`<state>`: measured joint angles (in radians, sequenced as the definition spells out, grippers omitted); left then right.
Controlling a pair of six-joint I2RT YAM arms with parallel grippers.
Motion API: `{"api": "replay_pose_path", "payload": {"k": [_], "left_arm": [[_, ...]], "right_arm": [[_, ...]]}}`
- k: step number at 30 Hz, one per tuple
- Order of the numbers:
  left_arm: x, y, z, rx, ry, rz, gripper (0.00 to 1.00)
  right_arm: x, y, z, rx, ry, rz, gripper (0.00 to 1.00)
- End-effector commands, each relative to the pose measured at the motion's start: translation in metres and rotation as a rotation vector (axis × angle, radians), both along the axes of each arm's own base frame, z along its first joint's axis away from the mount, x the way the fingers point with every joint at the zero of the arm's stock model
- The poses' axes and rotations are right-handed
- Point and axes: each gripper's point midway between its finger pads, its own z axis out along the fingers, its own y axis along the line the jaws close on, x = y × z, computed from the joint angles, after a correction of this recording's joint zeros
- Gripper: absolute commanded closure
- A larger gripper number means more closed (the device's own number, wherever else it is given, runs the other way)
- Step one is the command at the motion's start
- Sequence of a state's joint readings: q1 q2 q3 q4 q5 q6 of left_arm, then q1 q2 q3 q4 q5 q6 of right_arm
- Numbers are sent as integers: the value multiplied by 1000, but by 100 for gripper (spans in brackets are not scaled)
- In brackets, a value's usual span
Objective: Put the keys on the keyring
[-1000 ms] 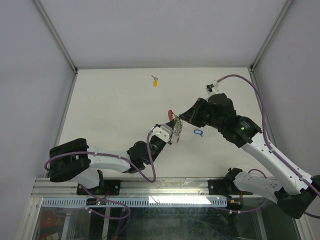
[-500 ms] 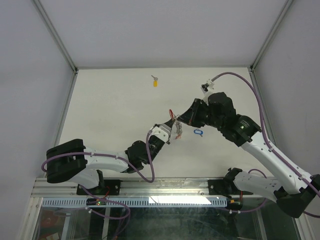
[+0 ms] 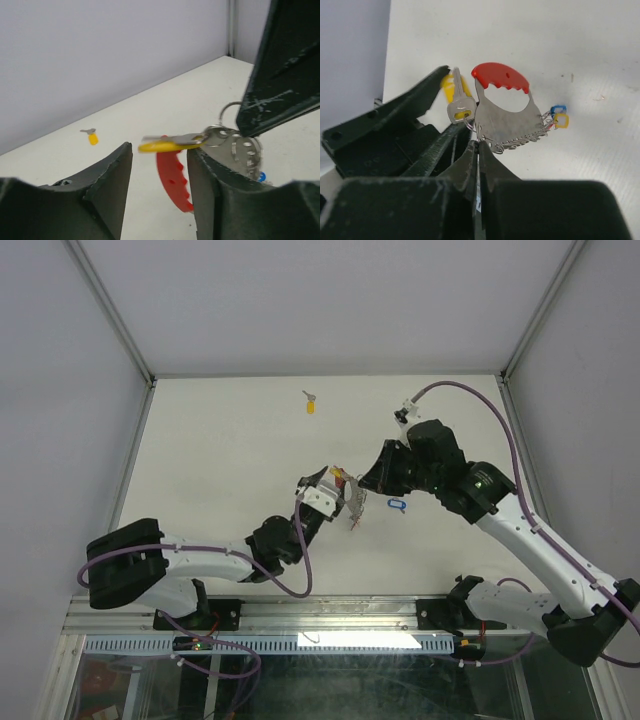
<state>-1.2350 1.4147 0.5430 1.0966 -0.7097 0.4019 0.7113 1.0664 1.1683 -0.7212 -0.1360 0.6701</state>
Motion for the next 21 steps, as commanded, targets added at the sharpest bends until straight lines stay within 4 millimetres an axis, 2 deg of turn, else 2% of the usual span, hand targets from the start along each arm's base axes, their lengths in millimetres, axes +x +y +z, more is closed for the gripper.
{"api": "replay_pose_path", "payload": {"k": [1,7,11,14,18,21], "left_arm": [[0,19,15,-57,19,22,47],[-16,29,14,-48,88,-61,27],[-12,48,8,-65,188,27,16],[0,63,2,-54,271,81,11],[29,82,8,-147,413,62,8],[44,96,16,-165,431,84,6]], "right_arm": [[14,-18,25,-44,-114,-63,100],[23,-25,19,-127,-164,-30,100],[17,-13,21,-119,-198,91,100],[5,4,19,-88,-182,229,100],[-9,18,7,-71,-106,357,100],[-11,21,-7,-88,-50,379,100]]}}
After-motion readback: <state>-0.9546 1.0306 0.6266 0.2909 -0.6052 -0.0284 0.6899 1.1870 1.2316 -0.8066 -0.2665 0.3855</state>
